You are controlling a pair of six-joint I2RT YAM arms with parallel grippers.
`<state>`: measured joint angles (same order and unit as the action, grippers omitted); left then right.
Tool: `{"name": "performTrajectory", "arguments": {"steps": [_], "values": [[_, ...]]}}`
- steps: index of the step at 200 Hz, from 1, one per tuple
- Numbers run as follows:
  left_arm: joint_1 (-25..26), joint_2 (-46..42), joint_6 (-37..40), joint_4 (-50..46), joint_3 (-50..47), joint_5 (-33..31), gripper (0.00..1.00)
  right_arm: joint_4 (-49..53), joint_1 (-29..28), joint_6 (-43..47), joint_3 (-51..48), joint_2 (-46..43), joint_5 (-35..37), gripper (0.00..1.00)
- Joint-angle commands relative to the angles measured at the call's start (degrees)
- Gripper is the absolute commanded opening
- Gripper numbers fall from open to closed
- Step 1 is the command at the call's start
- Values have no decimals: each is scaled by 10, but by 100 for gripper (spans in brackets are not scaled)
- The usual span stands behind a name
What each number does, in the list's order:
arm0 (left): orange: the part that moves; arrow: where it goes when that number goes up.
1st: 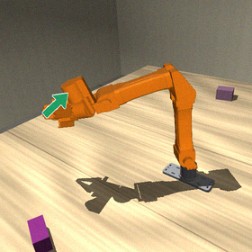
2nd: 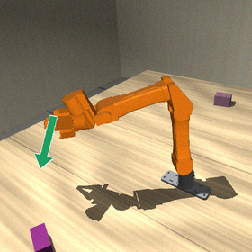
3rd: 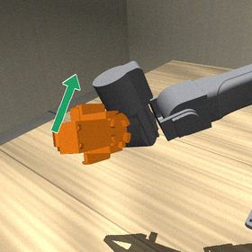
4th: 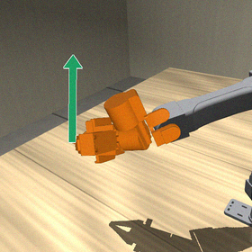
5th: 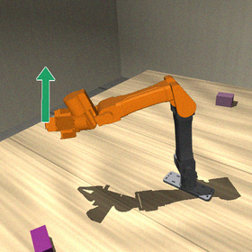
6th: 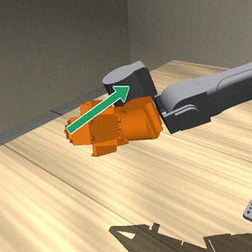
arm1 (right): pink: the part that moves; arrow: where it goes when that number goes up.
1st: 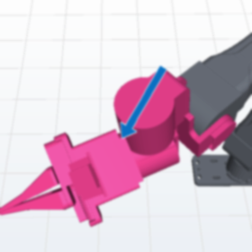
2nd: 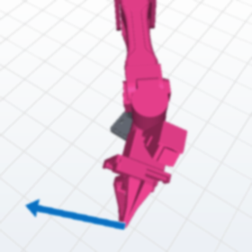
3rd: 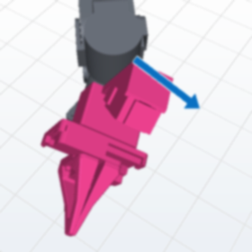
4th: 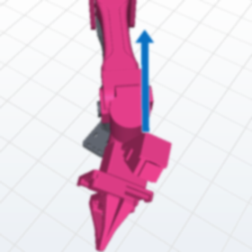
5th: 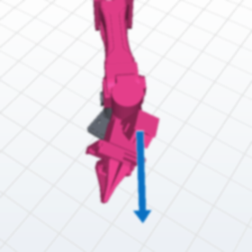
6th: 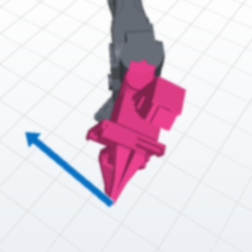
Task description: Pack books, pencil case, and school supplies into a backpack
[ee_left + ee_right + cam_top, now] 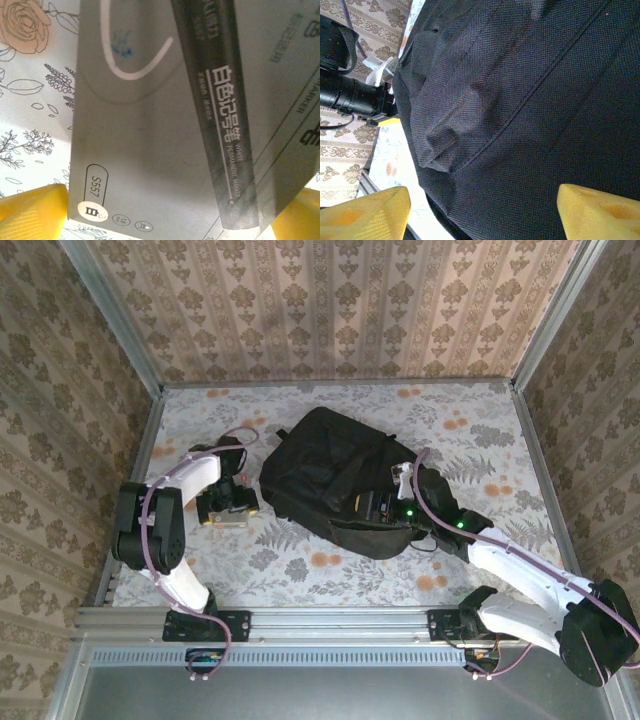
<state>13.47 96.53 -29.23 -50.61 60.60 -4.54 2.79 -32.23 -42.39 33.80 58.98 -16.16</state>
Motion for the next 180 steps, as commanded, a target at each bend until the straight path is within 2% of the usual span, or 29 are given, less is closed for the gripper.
{"name": "performTrajectory", "arguments": {"steps": [1, 43, 79, 134, 160, 180], "values": [[-8, -2, 44, 5, 11, 9, 100, -20, -6, -9, -3, 2, -5, 79], [-36, 18, 55, 38, -3, 92, 100, -26, -6, -7, -5, 4, -9, 79], [-49, 38, 44, 39, 5, 112, 95, -24, -6, -3, -4, 1, -11, 79], [-46, 33, 21, 12, 6, 91, 81, -10, -6, -2, 3, -18, -9, 77], [-40, -11, 12, 0, -3, 90, 81, 9, -6, 5, 13, -40, -4, 77], [-36, -69, 8, -20, -3, 88, 81, -8, -6, 0, 13, -53, -30, 80]]}}
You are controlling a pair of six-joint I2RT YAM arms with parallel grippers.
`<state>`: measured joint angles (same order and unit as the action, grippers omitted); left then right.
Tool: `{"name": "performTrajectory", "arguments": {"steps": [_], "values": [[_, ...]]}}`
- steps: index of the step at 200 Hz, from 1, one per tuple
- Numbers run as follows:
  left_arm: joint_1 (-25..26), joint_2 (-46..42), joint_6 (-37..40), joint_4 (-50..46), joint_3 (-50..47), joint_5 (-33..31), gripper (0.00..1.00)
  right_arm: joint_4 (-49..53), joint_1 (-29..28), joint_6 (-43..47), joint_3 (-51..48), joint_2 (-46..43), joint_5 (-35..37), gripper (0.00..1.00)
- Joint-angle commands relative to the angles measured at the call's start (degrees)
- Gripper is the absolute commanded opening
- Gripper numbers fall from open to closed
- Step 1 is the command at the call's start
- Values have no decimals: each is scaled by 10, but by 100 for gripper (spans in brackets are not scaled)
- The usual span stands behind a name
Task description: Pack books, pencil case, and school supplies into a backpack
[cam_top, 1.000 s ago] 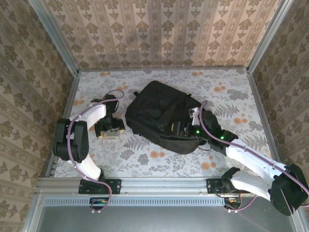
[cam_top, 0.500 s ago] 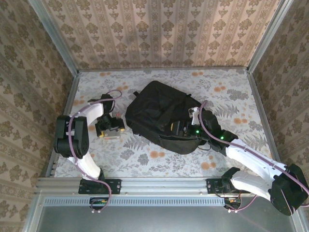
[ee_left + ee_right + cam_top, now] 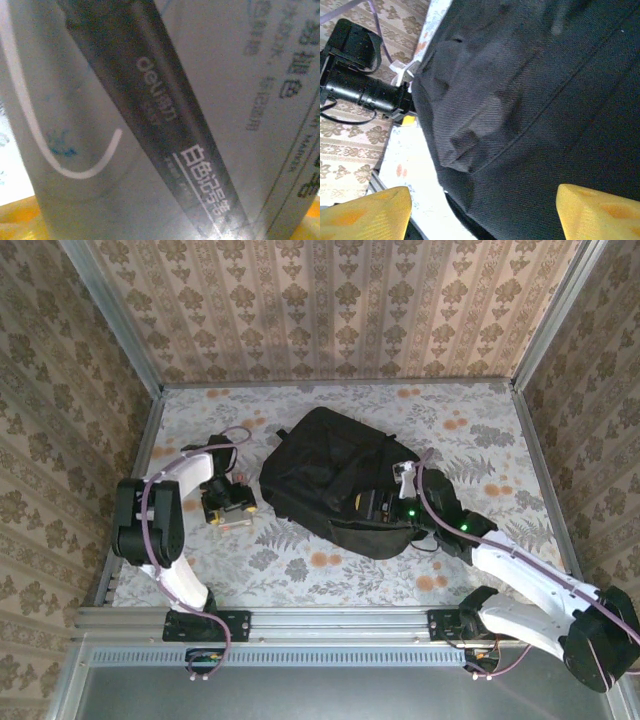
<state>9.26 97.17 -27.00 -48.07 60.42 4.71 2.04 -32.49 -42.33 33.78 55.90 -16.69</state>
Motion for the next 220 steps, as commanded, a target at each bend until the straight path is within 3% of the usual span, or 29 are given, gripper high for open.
{"name": "performTrajectory", "arguments": {"steps": [1, 36, 81, 110, 135, 177, 220], "values": [[7, -78, -14, -47, -1, -5, 81, 1, -3, -1, 15, -22, -24, 80], [37, -215, 7, -77, 13, 1, 82, 75, -4, 24, 70, -15, -41, 79], [109, -349, 111, -36, 53, 19, 82, 161, 3, 75, 174, -10, -43, 79], [165, -355, 167, 4, 74, -7, 80, 194, 16, 87, 224, 3, -57, 80], [248, -345, 216, 29, 89, -46, 79, 209, 40, 74, 252, 4, -91, 80], [344, -333, 312, 63, 86, -73, 79, 242, 89, 92, 279, 23, -223, 81], [443, -315, 399, 77, 73, -115, 78, 201, 96, 62, 266, 46, -340, 83]]}}
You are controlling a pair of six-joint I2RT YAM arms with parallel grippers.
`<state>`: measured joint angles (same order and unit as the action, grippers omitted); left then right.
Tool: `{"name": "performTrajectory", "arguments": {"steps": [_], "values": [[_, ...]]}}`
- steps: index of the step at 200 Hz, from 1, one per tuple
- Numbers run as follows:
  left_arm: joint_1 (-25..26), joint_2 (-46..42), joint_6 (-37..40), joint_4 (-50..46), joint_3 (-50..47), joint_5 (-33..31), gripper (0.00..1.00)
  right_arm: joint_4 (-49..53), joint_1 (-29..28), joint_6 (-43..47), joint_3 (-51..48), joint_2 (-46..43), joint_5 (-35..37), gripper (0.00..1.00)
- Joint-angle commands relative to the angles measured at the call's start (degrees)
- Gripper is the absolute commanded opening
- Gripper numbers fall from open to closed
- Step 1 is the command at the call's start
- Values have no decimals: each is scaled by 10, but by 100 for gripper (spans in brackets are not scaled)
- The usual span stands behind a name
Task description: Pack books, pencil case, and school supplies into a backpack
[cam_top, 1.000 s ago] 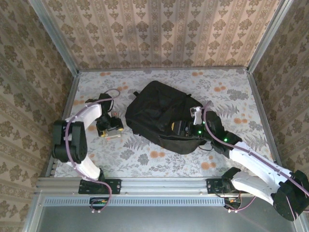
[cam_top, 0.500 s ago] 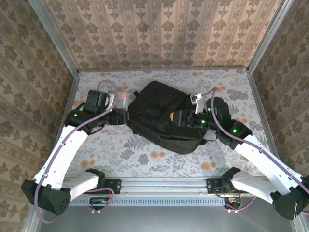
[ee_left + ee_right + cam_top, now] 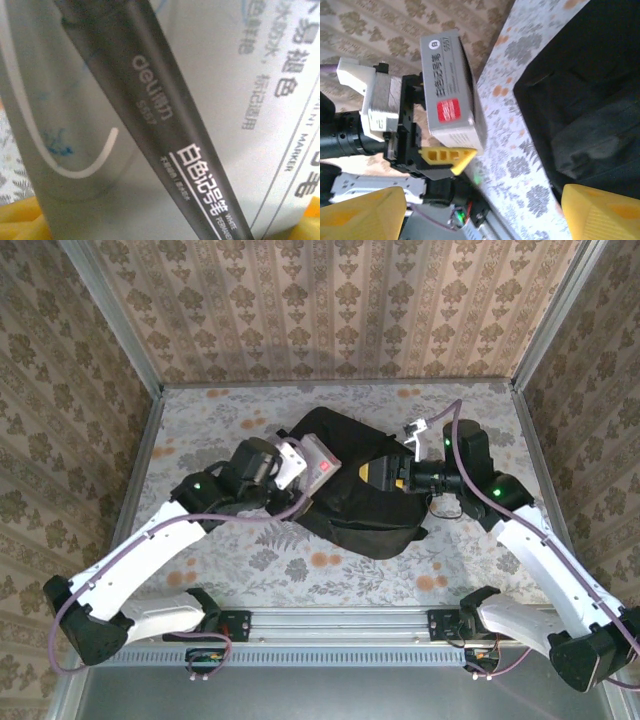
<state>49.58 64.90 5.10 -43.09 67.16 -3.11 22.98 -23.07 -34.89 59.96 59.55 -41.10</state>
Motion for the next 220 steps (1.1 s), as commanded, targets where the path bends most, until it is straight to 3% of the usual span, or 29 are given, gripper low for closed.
{"name": "performTrajectory", "arguments": {"steps": [1, 60, 116, 162, 220], "values": [[41, 8, 79, 28, 4, -38, 78, -8, 1, -12, 4, 10, -96, 83], [92, -1, 116, 56, -23, -41, 78, -48, 0, -29, -35, 31, -124, 82], [105, -7, 121, 59, -36, -35, 79, -50, -24, -23, -33, 54, -123, 81], [112, -13, 125, 64, -39, -32, 79, -48, -28, -19, -35, 71, -107, 69], [114, 3, 126, 56, -28, -25, 81, -50, -58, -5, -34, 98, -102, 66]]}}
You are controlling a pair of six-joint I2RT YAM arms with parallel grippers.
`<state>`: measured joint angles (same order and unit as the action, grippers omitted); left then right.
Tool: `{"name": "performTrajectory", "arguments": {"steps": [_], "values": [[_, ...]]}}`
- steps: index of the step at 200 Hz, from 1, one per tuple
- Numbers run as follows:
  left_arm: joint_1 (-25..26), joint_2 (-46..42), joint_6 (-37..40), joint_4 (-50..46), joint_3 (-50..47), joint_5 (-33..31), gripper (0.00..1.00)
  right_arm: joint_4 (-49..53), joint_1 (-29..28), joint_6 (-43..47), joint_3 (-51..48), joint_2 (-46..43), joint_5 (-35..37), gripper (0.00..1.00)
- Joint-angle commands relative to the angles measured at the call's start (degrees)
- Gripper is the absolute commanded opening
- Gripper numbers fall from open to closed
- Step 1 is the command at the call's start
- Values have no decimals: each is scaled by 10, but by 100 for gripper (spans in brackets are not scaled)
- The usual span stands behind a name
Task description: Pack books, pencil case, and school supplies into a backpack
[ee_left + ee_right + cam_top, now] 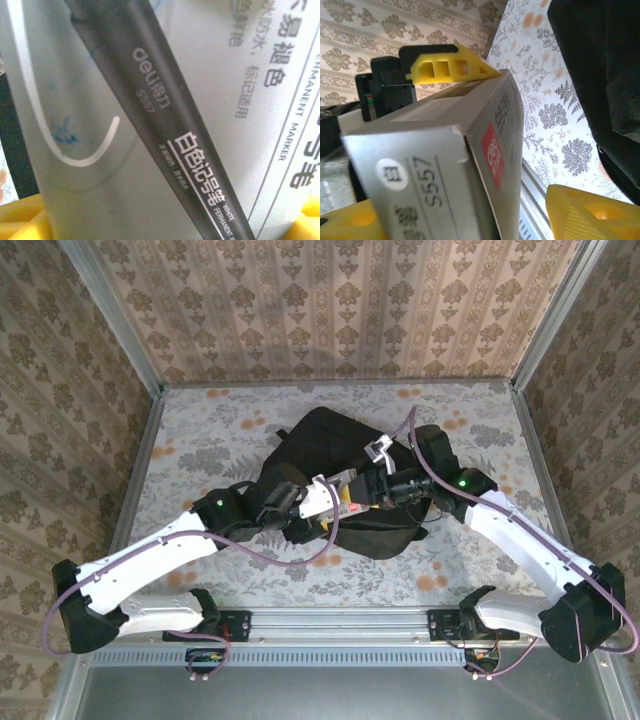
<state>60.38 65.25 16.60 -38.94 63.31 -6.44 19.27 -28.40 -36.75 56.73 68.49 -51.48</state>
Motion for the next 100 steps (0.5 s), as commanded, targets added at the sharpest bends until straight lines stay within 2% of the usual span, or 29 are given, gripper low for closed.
{"name": "performTrajectory", "arguments": {"steps": [1, 51, 100], "values": [[6, 0, 11, 14, 10, 8, 81, -13, -5, 13, -2, 9, 2, 66], [5, -10, 12, 25, -1, 16, 84, -44, -4, -5, -14, 7, 11, 42], [2, 6, -9, 8, 15, 0, 93, -82, 23, -32, -37, -30, 39, 34]]}}
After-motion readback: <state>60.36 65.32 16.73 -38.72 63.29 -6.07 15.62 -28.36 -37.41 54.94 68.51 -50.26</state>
